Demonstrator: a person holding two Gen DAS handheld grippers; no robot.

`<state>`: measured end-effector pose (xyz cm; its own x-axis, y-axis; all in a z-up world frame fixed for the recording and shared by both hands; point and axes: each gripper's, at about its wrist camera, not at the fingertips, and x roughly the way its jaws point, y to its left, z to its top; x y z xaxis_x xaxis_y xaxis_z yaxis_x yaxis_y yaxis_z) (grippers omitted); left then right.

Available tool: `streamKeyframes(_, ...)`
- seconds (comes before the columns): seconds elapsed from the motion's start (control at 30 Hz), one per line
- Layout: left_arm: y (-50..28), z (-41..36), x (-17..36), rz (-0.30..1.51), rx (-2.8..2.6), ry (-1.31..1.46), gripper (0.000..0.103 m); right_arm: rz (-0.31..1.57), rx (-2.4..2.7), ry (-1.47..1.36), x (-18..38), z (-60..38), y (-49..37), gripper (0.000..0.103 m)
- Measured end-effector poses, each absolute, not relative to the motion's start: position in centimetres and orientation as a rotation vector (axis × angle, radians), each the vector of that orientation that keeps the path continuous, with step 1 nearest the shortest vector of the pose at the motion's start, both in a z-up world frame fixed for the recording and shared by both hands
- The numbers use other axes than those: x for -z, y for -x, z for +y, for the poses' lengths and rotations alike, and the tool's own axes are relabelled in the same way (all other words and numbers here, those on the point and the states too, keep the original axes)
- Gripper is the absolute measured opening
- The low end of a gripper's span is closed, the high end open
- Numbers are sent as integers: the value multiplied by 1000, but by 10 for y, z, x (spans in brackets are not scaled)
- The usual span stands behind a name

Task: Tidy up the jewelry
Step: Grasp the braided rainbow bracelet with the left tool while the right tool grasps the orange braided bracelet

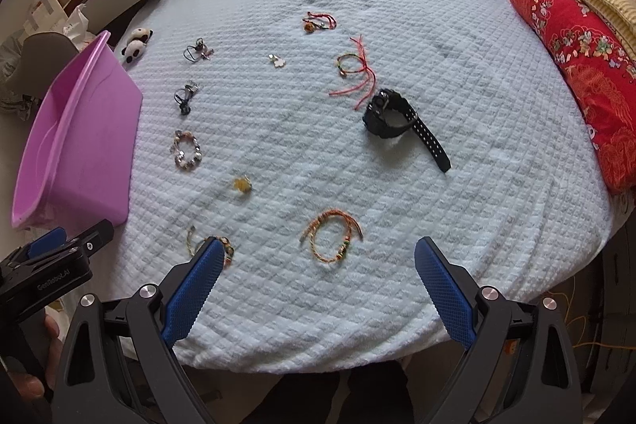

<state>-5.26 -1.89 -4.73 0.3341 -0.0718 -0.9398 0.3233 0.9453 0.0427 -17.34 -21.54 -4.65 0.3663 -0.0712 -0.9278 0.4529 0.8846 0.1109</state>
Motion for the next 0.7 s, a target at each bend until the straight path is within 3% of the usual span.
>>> streamKeyframes(0.7, 105, -55, 154, 1045, 188, -199, 97, 1069, 174, -243, 162, -233, 181, 92)
